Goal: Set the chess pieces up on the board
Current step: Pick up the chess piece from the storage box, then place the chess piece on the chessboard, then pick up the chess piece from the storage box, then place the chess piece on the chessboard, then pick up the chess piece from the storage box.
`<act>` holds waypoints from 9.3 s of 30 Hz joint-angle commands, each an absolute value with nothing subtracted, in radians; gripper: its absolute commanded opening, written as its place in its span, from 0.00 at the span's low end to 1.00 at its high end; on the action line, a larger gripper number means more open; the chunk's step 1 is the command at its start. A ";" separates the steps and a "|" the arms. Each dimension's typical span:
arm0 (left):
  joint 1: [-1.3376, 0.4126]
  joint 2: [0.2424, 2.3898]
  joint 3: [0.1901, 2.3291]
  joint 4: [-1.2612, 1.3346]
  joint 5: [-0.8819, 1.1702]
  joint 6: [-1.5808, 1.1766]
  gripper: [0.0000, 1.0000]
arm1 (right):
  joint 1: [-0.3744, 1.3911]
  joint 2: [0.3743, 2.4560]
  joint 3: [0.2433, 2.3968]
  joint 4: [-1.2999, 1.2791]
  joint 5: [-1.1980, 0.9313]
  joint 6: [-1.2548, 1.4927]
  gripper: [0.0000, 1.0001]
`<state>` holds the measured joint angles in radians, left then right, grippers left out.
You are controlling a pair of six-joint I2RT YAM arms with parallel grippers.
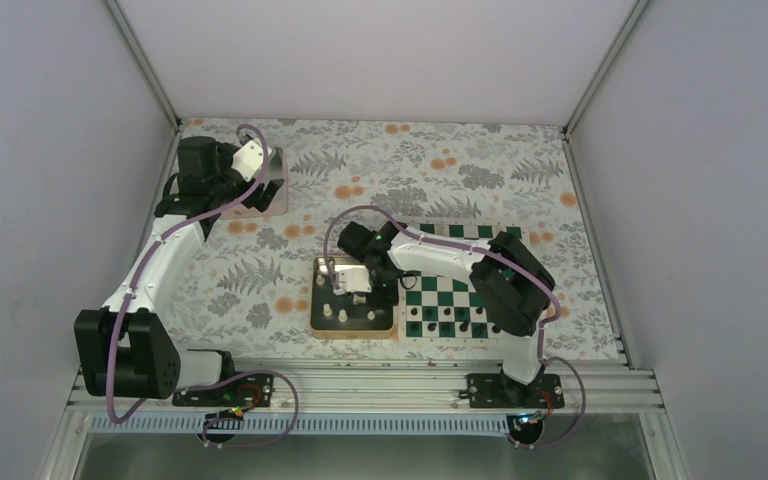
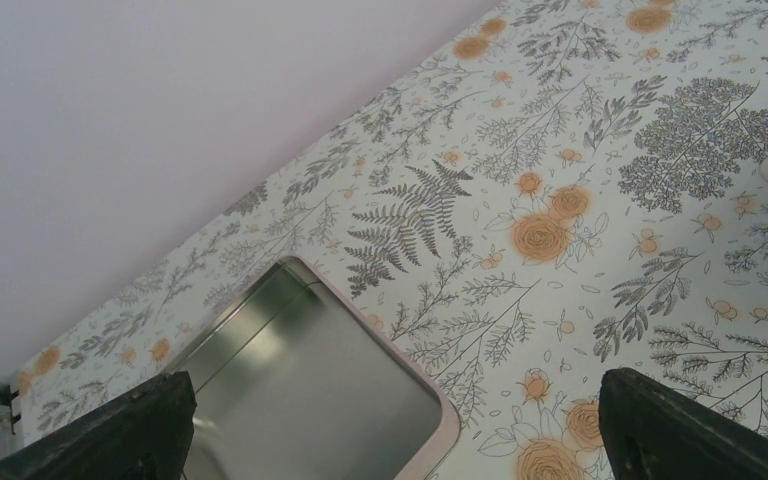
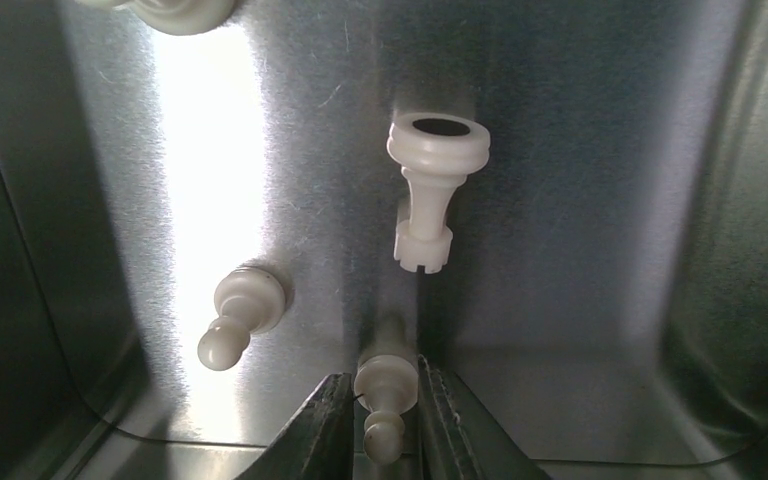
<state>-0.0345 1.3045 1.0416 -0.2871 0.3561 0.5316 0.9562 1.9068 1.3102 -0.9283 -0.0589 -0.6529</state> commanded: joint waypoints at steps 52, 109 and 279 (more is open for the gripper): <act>-0.032 1.305 1.058 -0.293 0.374 0.537 1.00 | -0.003 1.794 1.232 -0.884 -0.159 -0.893 0.08; -0.032 1.304 1.057 -0.297 0.366 0.542 1.00 | 0.762 1.762 1.481 -1.052 -0.061 -0.681 0.34; -0.032 1.290 1.052 -0.301 0.376 0.545 1.00 | 1.034 1.976 1.686 -1.057 -0.116 -0.739 0.46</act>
<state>-0.0345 1.3045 1.0416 -0.3092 0.3565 0.5392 1.0012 1.9110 1.6760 -1.0851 -0.0761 -0.7574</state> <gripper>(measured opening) 0.999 0.458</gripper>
